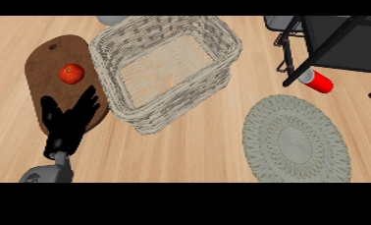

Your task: Pick the squash from the placemat and place it in the tiered shelf

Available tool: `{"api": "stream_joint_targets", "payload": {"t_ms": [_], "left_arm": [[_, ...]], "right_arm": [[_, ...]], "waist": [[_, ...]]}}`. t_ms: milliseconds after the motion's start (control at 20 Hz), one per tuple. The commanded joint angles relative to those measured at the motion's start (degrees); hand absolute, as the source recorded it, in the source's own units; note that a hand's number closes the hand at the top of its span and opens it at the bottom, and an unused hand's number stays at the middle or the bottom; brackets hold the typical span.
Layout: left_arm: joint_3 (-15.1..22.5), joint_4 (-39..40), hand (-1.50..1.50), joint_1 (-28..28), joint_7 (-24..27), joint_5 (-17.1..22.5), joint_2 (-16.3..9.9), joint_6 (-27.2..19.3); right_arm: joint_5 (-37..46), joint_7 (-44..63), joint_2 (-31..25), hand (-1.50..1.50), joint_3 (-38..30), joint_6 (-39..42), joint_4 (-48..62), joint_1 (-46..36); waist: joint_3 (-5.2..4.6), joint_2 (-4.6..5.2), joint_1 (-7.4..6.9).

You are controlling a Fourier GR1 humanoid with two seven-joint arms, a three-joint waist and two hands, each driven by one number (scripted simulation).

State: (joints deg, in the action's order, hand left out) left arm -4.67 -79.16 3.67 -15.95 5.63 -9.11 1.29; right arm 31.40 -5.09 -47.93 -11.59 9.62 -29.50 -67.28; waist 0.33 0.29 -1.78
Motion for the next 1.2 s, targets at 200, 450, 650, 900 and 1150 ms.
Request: {"api": "stream_joint_targets", "payload": {"t_ms": [200,450,650,900,1150], "left_arm": [[-0.48,2.39,0.0,3.13,-3.57,-0.28,-0.13,-0.85],[-0.08,0.44,0.0,-1.09,-1.57,0.3,0.05,0.8],[-1.5,4.37,0.0,1.83,0.0,-0.13,-0.82,0.6],[-0.74,4.37,0.0,1.91,0.17,-0.5,0.53,-0.01],[-1.47,3.84,0.0,2.78,-1.5,0.81,-0.69,1.46]], "right_arm": [[5.19,-3.48,-0.78,1.5,3.02,-1.33,4.22,-2.13],[-3.2,1.9,0.33,-1.5,-6.87,-4.7,8.4,-3.76],[-6.02,2.35,0.62,-1.5,-10.38,-6.32,10.84,-6.89],[-12.06,4.69,-1.03,-1.5,-16.06,-3.01,12.22,-9.81],[-16.15,6.15,-3.8,-1.5,-20.9,-5.58,13.61,-10.32]], "waist": [[-0.32,0.31,0.39],[-0.29,0.13,0.35],[-0.31,0.54,-0.01],[-0.31,0.45,0.25],[-0.28,0.56,0.14]]}}
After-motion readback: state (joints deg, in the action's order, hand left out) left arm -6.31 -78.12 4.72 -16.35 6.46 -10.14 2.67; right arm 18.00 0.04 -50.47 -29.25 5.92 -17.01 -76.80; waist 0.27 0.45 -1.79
